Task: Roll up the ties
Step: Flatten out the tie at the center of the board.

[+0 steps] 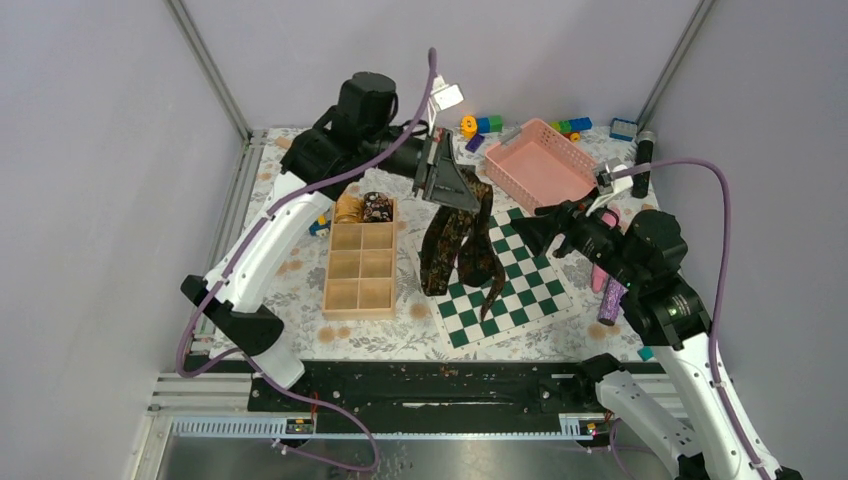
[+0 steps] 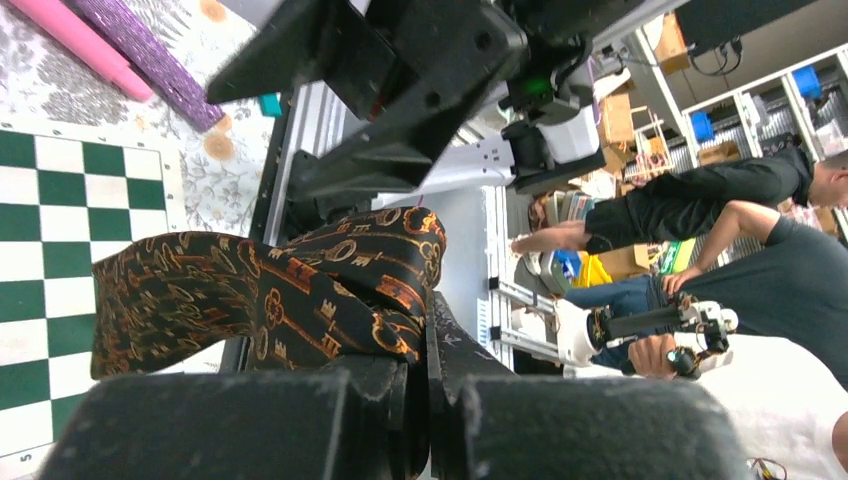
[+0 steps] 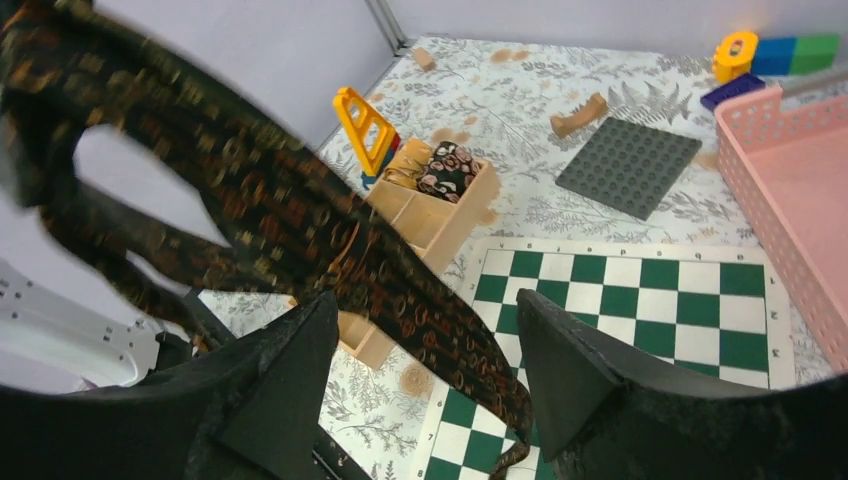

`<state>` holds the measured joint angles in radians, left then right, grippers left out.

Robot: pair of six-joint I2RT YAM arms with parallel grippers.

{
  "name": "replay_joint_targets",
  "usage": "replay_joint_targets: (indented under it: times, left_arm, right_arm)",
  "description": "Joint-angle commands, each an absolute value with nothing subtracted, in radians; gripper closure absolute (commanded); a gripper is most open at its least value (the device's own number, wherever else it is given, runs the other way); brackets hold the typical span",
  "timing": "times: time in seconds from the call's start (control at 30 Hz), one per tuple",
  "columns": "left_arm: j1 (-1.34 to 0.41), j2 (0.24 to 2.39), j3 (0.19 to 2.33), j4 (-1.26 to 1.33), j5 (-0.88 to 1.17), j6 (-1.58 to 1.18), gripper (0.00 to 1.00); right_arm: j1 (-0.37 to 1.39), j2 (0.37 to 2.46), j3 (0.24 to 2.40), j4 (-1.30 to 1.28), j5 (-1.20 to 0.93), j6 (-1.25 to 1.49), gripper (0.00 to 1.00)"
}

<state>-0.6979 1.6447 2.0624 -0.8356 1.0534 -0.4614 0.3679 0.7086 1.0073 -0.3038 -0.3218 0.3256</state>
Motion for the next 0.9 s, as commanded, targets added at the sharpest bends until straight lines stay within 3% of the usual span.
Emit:
replay_joint_targets:
  times: [0.0, 0.3, 0.57, 0.87]
  left_arm:
    - [-0.653, 1.63, 2.093, -0.615, 1.101, -0.662, 1.0]
    - [-0.614, 1.581, 1.769, 0.345, 1.068, -1.49, 1.0]
    - [-0.611, 1.567, 1.681, 0.712, 0.94, -1.898, 1.0]
    - [-0.615, 1.516, 1.705, 0.7, 1.056, -1.954, 1.0]
  right_arm:
    - [0.389, 0.679, 0.984, -0.202, -0.398, 0.271, 0.27]
    - [0.545, 0.665, 0.897, -0.076, -0.245, 0.12, 0.18]
    - [0.613, 0.691, 0.831, 0.105, -0.154, 0.021, 0.16]
    - [0.613, 0.652, 0.822, 0.093, -0.267, -0.109, 0.21]
